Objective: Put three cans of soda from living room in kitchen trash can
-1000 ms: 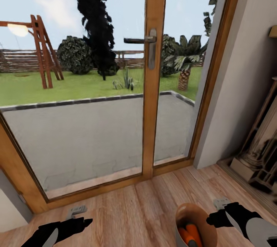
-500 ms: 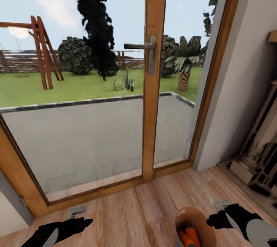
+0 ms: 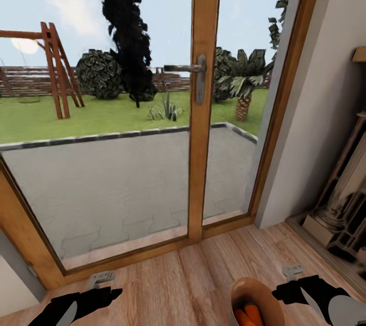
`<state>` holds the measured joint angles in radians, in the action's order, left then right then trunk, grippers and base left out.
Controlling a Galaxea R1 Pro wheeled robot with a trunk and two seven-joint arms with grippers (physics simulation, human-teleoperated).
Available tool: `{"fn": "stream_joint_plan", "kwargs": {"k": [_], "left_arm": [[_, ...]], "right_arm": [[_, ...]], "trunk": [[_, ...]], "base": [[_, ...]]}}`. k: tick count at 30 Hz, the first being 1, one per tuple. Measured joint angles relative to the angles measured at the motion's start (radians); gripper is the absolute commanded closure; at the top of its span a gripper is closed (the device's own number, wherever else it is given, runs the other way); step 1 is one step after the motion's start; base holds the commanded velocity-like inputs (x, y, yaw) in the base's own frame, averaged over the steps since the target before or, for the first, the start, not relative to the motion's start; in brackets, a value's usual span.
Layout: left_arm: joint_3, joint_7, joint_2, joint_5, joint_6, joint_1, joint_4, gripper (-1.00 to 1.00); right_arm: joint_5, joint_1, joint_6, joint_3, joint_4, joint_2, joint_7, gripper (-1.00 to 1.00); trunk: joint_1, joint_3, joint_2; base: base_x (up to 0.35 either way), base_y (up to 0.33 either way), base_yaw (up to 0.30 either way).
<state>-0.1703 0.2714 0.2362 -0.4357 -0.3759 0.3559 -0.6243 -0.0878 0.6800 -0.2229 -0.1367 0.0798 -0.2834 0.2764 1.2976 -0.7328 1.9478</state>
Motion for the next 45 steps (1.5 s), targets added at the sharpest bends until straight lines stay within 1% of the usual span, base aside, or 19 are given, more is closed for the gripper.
{"fn": "stream_joint_plan", "kwargs": {"k": [4,7,13,15,21,27,31,33,34,38,39,40,43,45], "left_arm": [[0.0,-0.001,0.0,0.0,0.006,0.0,0.0,-1.0],[0.0,-0.003,0.0,0.001,0.028,0.0,0.0,-1.0],[0.0,-0.007,-0.001,0.002,0.077,0.0,-0.001,-1.0],[0.0,-0.019,-0.001,0.003,0.105,0.0,-0.001,-1.0],[0.0,-0.052,-0.001,0.004,0.194,-0.001,0.0,-1.0],[-0.001,-0.065,-0.001,0.005,0.29,-0.002,0.02,-1.0],[-0.002,-0.067,-0.001,0.005,0.34,-0.003,0.069,-1.0],[-0.002,-0.068,-0.001,0.005,0.375,-0.003,0.101,-1.0],[-0.002,-0.068,-0.001,0.005,0.429,-0.003,0.156,-1.0],[-0.002,-0.069,-0.001,0.005,0.507,-0.003,0.246,-1.0],[-0.001,-0.069,-0.002,0.005,0.559,-0.004,0.303,-1.0],[-0.001,-0.069,-0.002,0.005,0.591,-0.003,0.337,-1.0],[-0.001,-0.069,-0.003,0.005,0.648,-0.004,0.398,-1.0],[-0.001,-0.069,-0.003,0.005,0.68,-0.004,0.43,-1.0]], "right_arm": [[0.0,-0.013,0.006,0.001,0.006,-0.002,0.0,-1.0],[0.0,-0.025,0.014,0.002,0.009,-0.003,0.0,-1.0],[0.0,-0.052,0.084,0.003,0.011,-0.005,0.0,-1.0],[0.0,-0.062,0.109,0.003,0.011,-0.006,-0.001,-1.0],[0.001,-0.085,0.137,0.005,0.012,-0.006,-0.002,-1.0],[0.003,-0.128,0.171,0.009,0.014,-0.008,-0.002,-1.0],[0.003,-0.157,0.184,0.012,0.015,-0.011,-0.002,-1.0],[0.004,-0.17,0.189,0.012,0.016,-0.015,-0.002,-1.0],[0.005,-0.187,0.204,0.013,0.016,-0.022,-0.002,-1.0],[0.012,-0.215,0.221,0.025,0.017,-0.03,-0.002,-1.0],[0.014,-0.232,0.23,0.043,0.017,-0.034,-0.002,-1.0],[0.015,-0.246,0.24,0.054,0.017,-0.038,-0.002,-1.0],[0.016,-0.285,0.268,0.069,0.017,-0.048,-0.002,-1.0],[0.017,-0.296,0.273,0.072,0.017,-0.051,-0.002,-1.0]], "trunk": [[-0.015,0.013,-0.028],[-0.027,0.022,-0.049],[-0.05,0.041,-0.091],[-0.057,0.047,-0.105],[-0.08,0.066,-0.147],[-0.103,0.085,-0.189],[-0.119,0.097,-0.217],[-0.126,0.103,-0.231],[-0.13,0.106,-0.238],[-0.146,0.119,-0.266],[-0.149,0.122,-0.273],[-0.153,0.125,-0.28],[-0.165,0.135,-0.301],[-0.172,0.141,-0.315]], "base": [[0.0,0.0,0.0],[0.0,0.0,0.0],[0.0,0.0,0.0],[0.0,0.0,0.0],[0.0,0.0,0.0],[0.0,0.0,0.0],[0.0,0.0,0.0],[0.0,0.0,0.0],[0.0,0.0,0.0],[0.0,0.0,0.0],[0.0,0.0,0.0],[0.0,0.0,0.0],[0.0,0.0,0.0],[0.0,0.0,0.0]]}}
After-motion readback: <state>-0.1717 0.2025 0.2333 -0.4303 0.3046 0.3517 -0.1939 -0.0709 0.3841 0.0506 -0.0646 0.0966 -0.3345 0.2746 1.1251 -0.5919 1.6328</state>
